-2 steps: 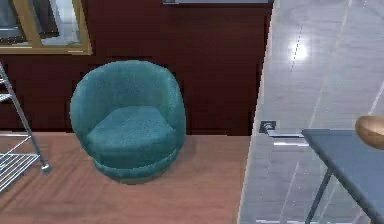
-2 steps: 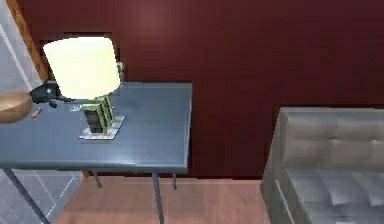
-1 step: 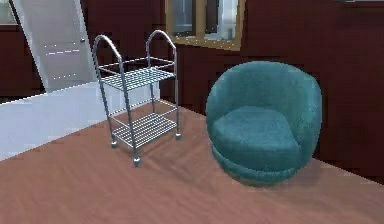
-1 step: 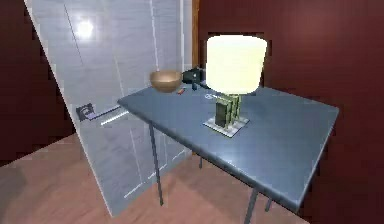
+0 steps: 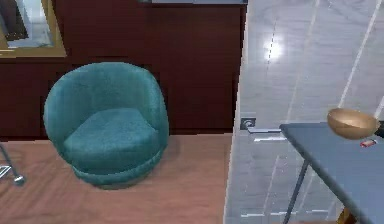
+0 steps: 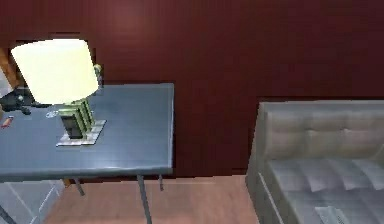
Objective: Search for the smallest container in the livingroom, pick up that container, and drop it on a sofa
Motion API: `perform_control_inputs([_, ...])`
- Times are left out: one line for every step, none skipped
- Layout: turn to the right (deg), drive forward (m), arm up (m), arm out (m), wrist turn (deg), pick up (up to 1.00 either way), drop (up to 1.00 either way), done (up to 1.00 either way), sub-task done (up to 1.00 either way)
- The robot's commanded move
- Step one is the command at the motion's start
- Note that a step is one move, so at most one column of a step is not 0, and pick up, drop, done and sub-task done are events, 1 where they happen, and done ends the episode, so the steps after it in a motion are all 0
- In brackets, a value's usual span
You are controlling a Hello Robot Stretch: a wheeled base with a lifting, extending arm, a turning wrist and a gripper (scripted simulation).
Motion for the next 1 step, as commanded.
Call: perform_control_inputs([18.0, 0.00, 0.00, 0.00, 0.0, 0.00, 0.00, 0.00, 0.00])
